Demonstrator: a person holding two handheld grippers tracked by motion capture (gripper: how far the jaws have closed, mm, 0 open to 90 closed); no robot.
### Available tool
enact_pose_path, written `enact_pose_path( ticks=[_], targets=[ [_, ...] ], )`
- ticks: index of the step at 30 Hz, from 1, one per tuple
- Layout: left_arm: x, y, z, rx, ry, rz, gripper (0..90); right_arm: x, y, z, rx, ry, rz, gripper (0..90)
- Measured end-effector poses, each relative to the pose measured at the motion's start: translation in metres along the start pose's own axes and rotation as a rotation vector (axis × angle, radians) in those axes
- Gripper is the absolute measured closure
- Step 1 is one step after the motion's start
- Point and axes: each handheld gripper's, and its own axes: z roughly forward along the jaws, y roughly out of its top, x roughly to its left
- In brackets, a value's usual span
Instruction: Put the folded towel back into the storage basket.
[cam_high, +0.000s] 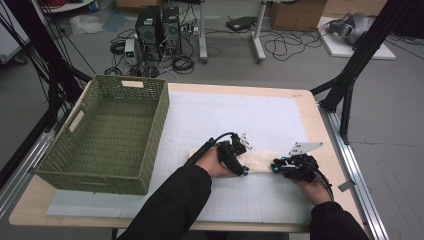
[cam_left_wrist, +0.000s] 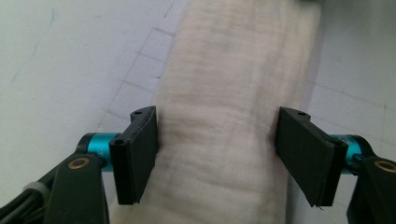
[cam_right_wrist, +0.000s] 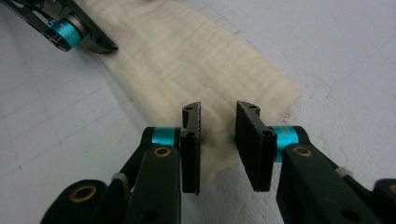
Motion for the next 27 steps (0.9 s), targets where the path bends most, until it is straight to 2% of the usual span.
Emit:
enact_pose_path(
  ticks=[5,8,9,10,13,15,18,23,24,27],
  targets=[
    [-0.003,0.001,-0.001,0.011,0.012,-0.005,34.7,0.002,0.001,-0.001,0.001,-0.014,-0.002,65.6],
    [-0.005,0.001,-0.003,0.010,0.003,-0.003,42.2,0.005,0.001,-0.002,-0.008,-0.018,-0.001,59.2],
    [-0.005,0.001,-0.003,0.006,0.002,-0.007,44.8,0.006,0.002,-0.004,-0.026,-0.022,0.009,53.6],
    [-0.005,0.001,-0.003,0.006,0.001,-0.009,44.8,0.006,0.002,-0.004,-0.026,-0.022,0.009,53.6],
    [-0.005,0.001,-0.004,0.009,-0.007,-0.010,50.5,0.005,0.002,-0.011,-0.070,-0.030,0.038,44.1],
    [-0.006,0.002,-0.004,0.012,-0.014,-0.004,55.2,0.003,0.001,-0.017,-0.111,-0.029,0.069,40.7],
    [-0.006,0.002,-0.004,0.010,-0.022,-0.016,60.3,0.002,-0.001,-0.025,-0.154,-0.040,0.099,35.6],
    [-0.004,0.002,-0.005,0.009,-0.033,-0.034,69.3,0.004,-0.003,-0.035,-0.184,-0.047,0.107,33.8],
    [-0.003,0.001,-0.005,0.008,-0.038,-0.039,73.9,0.005,-0.004,-0.038,-0.187,-0.053,0.109,32.5],
    [-0.001,0.001,-0.005,0.005,-0.054,-0.049,76.8,0.005,-0.006,-0.040,-0.194,-0.058,0.116,30.2]
  ],
)
